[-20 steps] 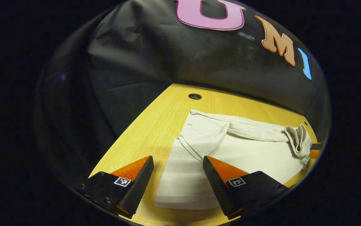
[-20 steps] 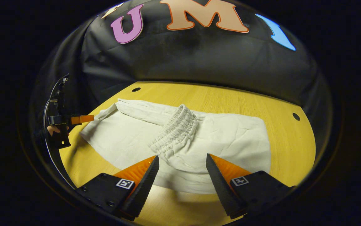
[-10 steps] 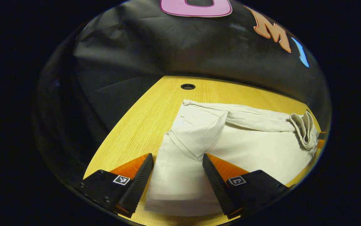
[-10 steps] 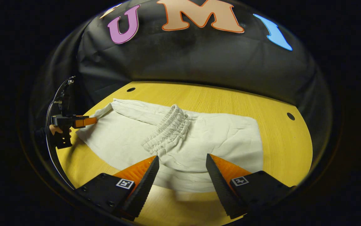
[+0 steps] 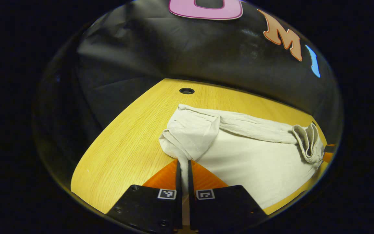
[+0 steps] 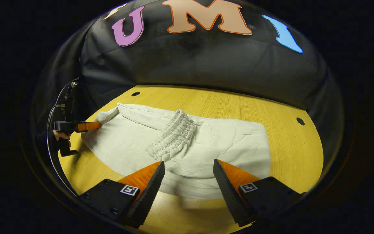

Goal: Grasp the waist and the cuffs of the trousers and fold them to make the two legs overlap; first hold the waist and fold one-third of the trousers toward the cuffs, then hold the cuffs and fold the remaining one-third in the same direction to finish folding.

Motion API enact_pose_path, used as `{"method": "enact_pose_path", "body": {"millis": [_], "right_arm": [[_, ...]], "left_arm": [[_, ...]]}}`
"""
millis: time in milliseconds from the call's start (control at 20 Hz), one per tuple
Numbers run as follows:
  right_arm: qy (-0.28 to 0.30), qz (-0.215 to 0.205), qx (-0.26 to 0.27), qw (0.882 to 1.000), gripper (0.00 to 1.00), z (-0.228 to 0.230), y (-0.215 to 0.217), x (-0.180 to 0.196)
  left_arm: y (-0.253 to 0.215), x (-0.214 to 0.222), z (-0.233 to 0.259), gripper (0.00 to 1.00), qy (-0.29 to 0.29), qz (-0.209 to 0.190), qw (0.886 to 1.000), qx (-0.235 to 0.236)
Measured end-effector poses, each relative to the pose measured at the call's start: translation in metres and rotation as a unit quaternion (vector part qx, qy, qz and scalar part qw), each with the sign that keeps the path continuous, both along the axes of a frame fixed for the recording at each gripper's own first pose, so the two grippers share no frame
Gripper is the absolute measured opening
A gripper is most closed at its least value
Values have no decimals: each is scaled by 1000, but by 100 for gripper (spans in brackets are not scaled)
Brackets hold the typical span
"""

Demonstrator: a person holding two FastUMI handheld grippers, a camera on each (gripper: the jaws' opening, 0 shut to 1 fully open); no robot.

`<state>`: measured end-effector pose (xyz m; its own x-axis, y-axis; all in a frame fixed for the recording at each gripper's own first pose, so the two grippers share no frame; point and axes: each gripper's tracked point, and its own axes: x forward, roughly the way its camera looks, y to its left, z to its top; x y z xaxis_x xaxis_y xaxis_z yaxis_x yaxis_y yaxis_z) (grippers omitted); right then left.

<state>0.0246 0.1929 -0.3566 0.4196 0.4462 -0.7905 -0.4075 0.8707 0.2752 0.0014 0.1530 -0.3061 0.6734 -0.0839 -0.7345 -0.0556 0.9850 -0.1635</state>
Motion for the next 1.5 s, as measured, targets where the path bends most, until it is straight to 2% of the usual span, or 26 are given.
{"method": "enact_pose_path", "body": {"millis": [50, 100, 150, 200, 250, 400, 600, 700, 750, 800, 850, 900, 950, 1050, 1500], "right_arm": [[-1, -2, 0, 1000, 97, 1, -2, 0], [-3, -3, 1, 1000, 97, 3, -4, 1], [-4, -5, 2, 1000, 92, 5, -6, 2], [-8, -7, 3, 1000, 92, 8, -9, 4], [-12, -9, 3, 1000, 96, 10, -12, 5], [-21, -16, 4, 1000, 92, 18, -28, 7], [-29, -31, 7, 999, 92, 26, -53, 6], [-30, -39, 10, 999, 92, 28, -66, 4], [-30, -43, 11, 999, 97, 30, -72, 2], [-31, -45, 10, 998, 92, 31, -79, 1], [-32, -47, 10, 998, 96, 31, -85, 0], [-34, -51, 11, 998, 92, 33, -92, -1], [-36, -55, 12, 998, 92, 35, -99, -1], [-37, -63, 13, 997, 96, 38, -112, -2], [-42, -98, 10, 994, 96, 46, -173, -14]], "left_arm": [[0, 1, 0, 6, -3, -4, 1000, -1], [-1, 1, 0, 4, 3, -13, 1000, 4], [-1, -3, 0, 0, 17, -21, 1000, 12], [-2, -3, 1, 0, 29, -23, 999, 19], [-3, -3, 6, 0, 29, -24, 999, 24], [-17, 4, 32, 0, 1, -16, 1000, 11], [-49, 18, 74, 0, -33, -6, 999, -27], [-62, 24, 90, 0, -47, -9, 998, -32], [-71, 26, 97, 0, -51, -13, 998, -36], [-81, 29, 107, 0, -57, -17, 997, -42], [-91, 32, 117, 0, -66, -20, 996, -48], [-100, 34, 126, 0, -74, -24, 996, -53], [-110, 38, 136, 0, -82, -27, 994, -60], [-132, 42, 152, 0, -96, -36, 992, -72], [-237, 53, 201, 0, -129, -101, 981, -102]]}}
